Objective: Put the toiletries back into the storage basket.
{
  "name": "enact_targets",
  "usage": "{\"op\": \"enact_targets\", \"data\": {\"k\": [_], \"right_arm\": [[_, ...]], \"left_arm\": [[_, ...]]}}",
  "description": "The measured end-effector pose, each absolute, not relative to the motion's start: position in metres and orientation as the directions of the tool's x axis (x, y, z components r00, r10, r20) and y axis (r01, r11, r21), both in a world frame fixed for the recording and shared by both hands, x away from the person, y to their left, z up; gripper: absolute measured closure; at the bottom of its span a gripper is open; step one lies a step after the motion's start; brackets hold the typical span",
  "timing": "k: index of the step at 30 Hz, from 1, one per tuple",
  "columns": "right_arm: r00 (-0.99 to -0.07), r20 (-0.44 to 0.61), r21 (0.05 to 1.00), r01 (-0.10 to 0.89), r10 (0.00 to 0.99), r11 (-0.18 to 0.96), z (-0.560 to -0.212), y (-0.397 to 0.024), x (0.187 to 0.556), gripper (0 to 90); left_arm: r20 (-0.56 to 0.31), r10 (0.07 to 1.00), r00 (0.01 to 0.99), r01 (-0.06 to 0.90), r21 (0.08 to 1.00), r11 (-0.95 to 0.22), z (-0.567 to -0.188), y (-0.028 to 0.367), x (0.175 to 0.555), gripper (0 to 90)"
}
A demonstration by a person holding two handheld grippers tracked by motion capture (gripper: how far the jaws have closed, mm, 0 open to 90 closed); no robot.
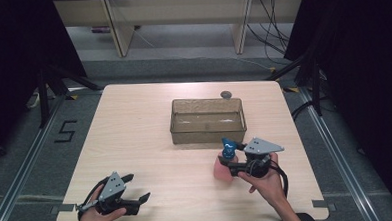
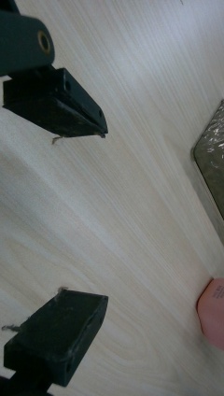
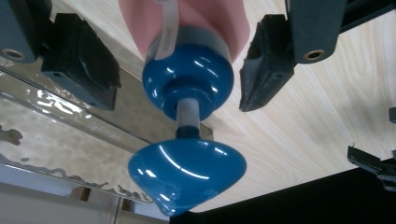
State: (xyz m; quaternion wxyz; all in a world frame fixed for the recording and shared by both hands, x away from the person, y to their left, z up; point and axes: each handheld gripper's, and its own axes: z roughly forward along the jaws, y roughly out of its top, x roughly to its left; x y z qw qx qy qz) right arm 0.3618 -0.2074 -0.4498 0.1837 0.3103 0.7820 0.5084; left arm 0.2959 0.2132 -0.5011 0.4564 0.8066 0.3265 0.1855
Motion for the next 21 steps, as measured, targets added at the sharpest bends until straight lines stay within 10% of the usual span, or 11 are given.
{"op": "enact_targets", "data": {"k": [21], "right_arm": [[-0.745,0.049,0.916,0.299,0.665,0.268,-0.4561,-0.2054,0.3614,49.4]], "left_arm": [[0.013,0.690,0.723,0.341,0.862,-0.374,-0.4987,0.2137,0.2929,14.8]]}}
